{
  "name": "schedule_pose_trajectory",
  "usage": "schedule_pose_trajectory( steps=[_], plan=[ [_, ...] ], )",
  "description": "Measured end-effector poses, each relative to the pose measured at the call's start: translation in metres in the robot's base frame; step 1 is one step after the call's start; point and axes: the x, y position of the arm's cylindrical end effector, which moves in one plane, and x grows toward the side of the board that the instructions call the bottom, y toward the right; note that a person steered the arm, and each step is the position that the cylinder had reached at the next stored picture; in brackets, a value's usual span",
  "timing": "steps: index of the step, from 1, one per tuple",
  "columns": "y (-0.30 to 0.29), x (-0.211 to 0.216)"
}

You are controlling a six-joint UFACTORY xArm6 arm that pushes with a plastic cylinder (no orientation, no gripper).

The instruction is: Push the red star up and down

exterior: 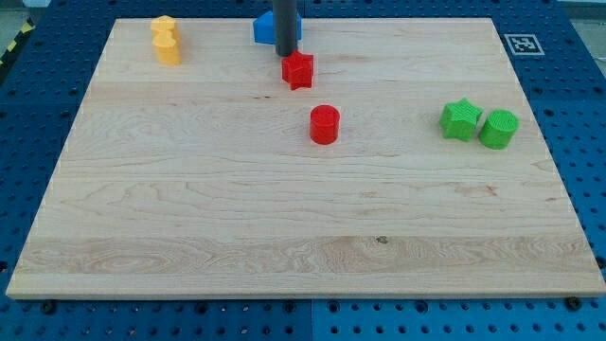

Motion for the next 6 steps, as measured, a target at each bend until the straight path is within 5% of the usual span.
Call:
schedule_pose_trajectory(
  steps=[5, 6],
  plan=[
    [0.032, 0.072],
    [0.046, 0.06]
  ],
)
